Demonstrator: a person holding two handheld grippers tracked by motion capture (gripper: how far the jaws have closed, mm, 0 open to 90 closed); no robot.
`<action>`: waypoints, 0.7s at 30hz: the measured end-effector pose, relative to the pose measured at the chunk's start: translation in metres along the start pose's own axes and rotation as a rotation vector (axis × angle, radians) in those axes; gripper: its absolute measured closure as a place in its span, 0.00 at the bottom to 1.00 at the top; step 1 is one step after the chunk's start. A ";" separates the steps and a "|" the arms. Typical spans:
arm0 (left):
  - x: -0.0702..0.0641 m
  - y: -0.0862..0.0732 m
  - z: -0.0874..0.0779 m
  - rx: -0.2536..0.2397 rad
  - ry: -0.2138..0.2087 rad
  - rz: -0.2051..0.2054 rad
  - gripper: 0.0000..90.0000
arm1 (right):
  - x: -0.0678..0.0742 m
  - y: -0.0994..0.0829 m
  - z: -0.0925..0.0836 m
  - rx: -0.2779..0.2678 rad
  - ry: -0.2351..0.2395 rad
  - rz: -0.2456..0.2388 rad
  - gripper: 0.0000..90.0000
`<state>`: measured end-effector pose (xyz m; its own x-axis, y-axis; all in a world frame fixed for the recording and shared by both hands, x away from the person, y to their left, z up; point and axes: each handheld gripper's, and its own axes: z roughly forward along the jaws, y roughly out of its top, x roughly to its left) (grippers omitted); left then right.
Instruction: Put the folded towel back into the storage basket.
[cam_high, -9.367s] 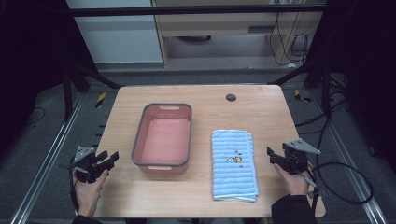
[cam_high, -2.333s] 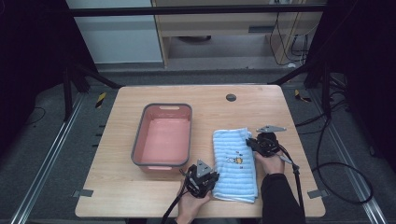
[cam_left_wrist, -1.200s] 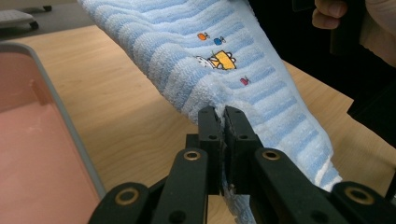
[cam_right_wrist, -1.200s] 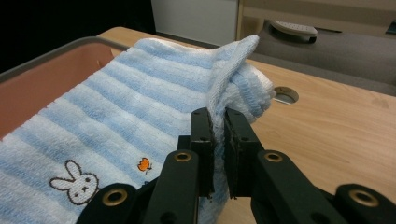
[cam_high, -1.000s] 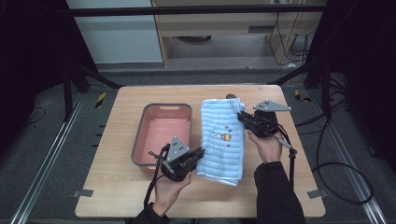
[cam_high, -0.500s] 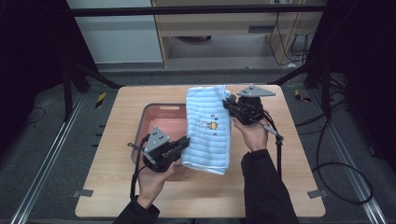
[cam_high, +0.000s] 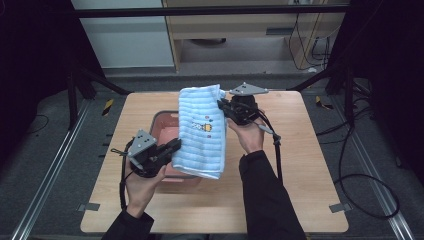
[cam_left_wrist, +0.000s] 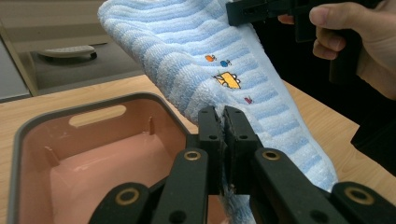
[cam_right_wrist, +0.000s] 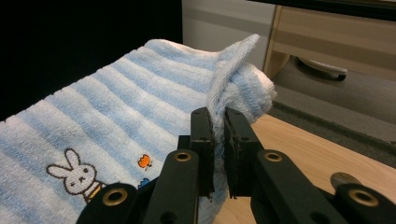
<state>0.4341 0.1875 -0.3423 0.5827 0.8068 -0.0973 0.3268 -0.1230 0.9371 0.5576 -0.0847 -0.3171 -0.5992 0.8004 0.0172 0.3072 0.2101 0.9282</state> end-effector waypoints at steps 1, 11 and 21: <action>0.003 0.000 -0.002 -0.001 0.003 -0.004 0.96 | 0.002 0.001 0.003 -0.002 0.004 -0.003 0.92; 0.029 -0.002 -0.007 0.005 0.048 -0.022 0.96 | 0.014 0.009 0.029 -0.017 0.031 -0.003 0.93; 0.047 -0.010 -0.003 0.017 0.091 -0.045 0.96 | 0.020 0.008 0.054 -0.033 0.053 0.018 0.92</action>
<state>0.4562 0.2287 -0.3554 0.4973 0.8609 -0.1072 0.3642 -0.0951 0.9264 0.5879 -0.0369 -0.3293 -0.6324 0.7728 0.0532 0.2942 0.1761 0.9394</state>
